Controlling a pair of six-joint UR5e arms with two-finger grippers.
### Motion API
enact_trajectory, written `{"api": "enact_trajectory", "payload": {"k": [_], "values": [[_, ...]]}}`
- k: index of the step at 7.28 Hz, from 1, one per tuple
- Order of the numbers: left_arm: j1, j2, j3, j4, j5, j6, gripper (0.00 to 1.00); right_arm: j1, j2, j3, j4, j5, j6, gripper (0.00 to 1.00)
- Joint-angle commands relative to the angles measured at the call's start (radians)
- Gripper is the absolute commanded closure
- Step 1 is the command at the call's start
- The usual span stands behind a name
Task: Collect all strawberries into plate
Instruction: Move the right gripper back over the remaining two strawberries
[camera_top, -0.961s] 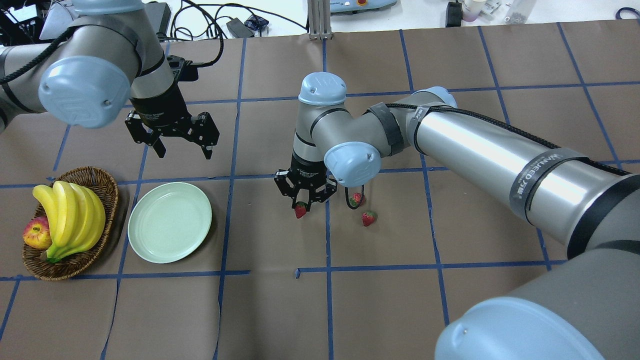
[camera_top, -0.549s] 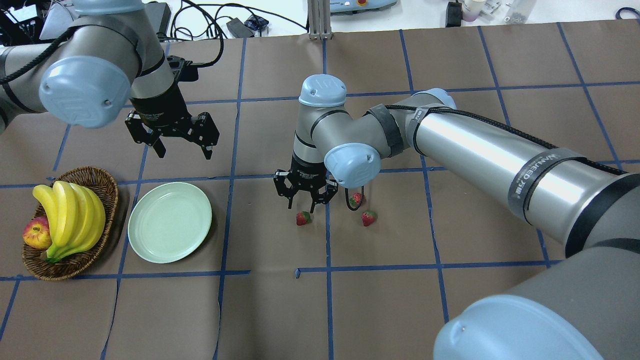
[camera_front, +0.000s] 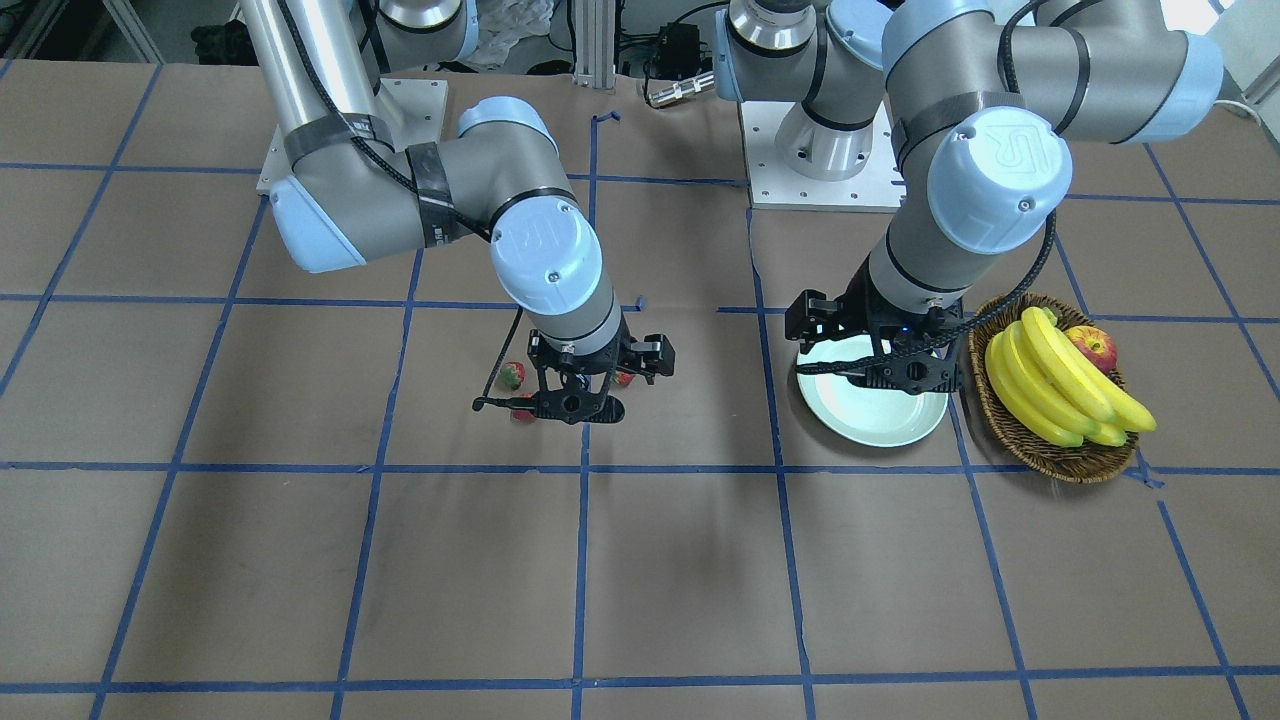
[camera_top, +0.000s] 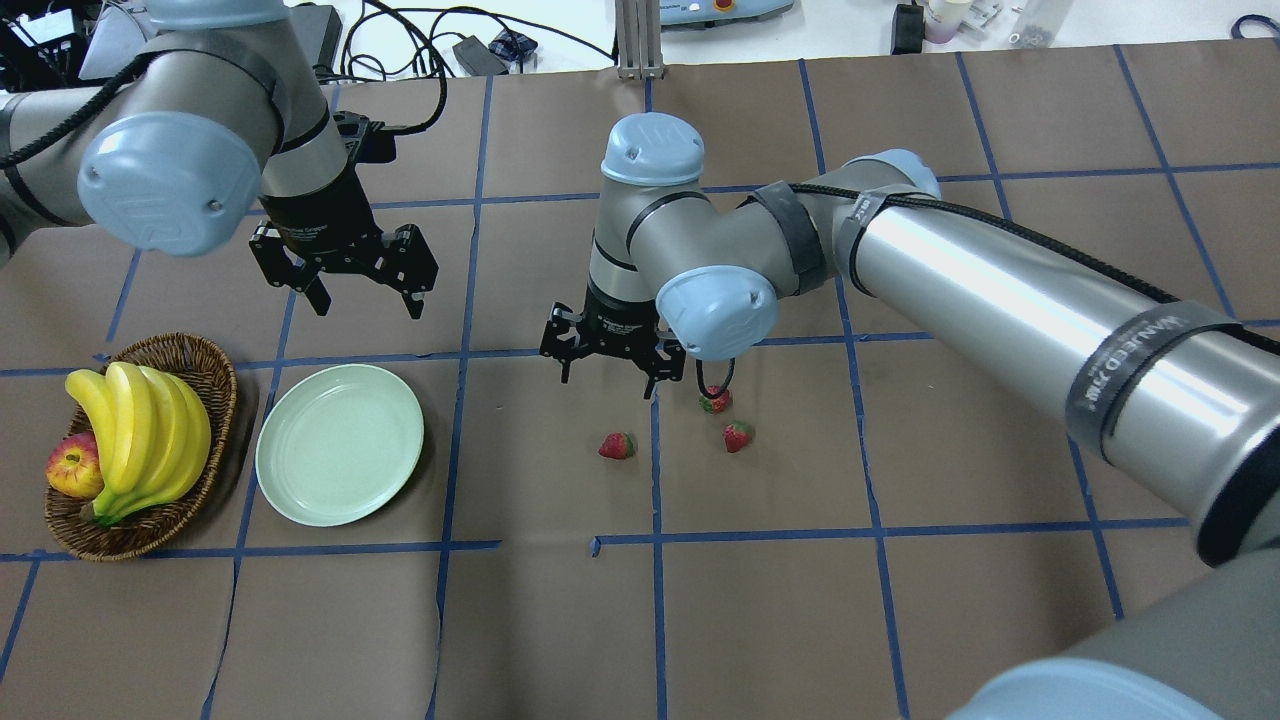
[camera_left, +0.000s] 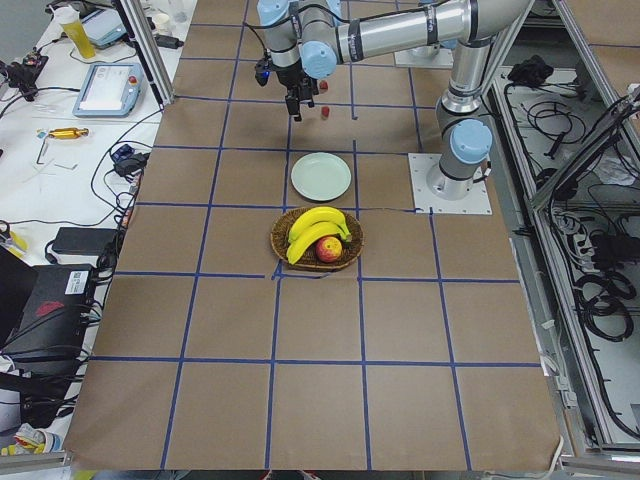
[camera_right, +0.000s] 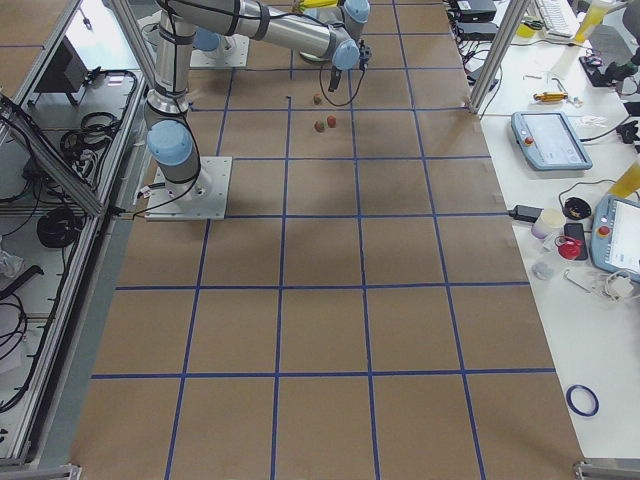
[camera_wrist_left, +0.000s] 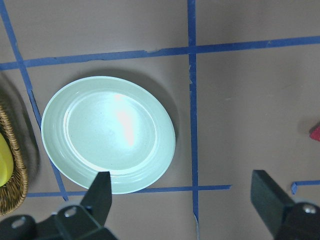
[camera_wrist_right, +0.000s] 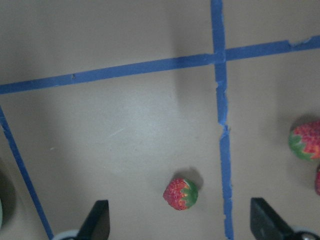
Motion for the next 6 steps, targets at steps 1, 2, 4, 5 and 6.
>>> {"api": "enact_trajectory", "payload": {"k": [1, 2, 4, 5, 6], "values": [[-0.003, -0.001, 0.001, 0.0, -0.002, -0.012, 0.0, -0.078, -0.054, 0.017, 0.084, -0.064, -0.178, 0.0], [-0.006, -0.001, 0.001, 0.0, -0.002, -0.013, 0.0, -0.113, -0.054, 0.023, 0.132, -0.148, -0.389, 0.0], [-0.021, -0.001, 0.001, 0.001, -0.013, -0.018, 0.0, -0.127, -0.043, 0.072, 0.134, -0.147, -0.443, 0.0], [-0.021, -0.002, 0.001, 0.0, -0.013, -0.016, 0.0, -0.127, -0.025, 0.112, 0.066, -0.15, -0.463, 0.0], [-0.021, -0.005, 0.001, 0.001, -0.014, -0.016, 0.0, -0.127, 0.007, 0.118, 0.021, -0.152, -0.503, 0.0]]}}
